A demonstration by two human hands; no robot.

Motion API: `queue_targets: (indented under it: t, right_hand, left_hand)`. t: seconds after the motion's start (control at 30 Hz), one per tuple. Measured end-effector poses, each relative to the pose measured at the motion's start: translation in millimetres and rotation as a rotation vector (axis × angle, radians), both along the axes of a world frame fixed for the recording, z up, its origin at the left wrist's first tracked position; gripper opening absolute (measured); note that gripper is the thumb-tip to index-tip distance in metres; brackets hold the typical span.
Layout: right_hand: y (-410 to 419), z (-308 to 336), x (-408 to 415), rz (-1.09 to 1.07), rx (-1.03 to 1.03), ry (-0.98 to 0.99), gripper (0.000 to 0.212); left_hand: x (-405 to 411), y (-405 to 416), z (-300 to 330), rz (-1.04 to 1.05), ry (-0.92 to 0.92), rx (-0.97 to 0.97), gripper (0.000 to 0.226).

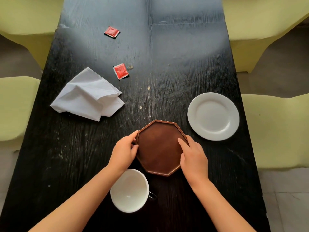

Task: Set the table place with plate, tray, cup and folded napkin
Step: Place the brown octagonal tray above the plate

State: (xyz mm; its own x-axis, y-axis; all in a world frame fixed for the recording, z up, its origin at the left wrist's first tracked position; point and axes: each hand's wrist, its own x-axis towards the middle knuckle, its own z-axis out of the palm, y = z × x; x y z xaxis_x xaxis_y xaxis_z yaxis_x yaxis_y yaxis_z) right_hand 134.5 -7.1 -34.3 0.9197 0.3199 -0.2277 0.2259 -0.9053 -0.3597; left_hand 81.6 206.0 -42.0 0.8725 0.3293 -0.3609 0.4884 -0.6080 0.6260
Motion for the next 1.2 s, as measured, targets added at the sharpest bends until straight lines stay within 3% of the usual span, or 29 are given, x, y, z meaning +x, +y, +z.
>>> queue_targets:
  t: [0.23,0.43,0.53,0.67,0.87,1.2]
  right_hand:
    - [1,15,17,-0.13,0.193,-0.07,0.039]
    - [-12,36,58,-0.313,0.414,0.013,0.045]
    - [-21,42,76,-0.373,0.53,0.115,0.043]
    - [-37,43,96,-0.554,0.821,0.407,0.051]
    - [-57,42,114,-0.482,0.723,0.428,0.057]
    - [-71,63,237,-0.446,0.842,0.333,0.059]
  left_hand:
    - [12,6,13,0.216,-0.033,-0.317,0.048]
    - [38,0,40,0.22,-0.122,-0.519,0.05]
    - [51,-6,48,0.237,-0.156,-0.562,0.053]
    - [64,-14,52,0.301,-0.167,-0.633,0.051]
    - [92,-35,55,0.31,-0.164,-0.657,0.047]
    - [205,-55,74,0.338,-0.214,-0.671,0.042]
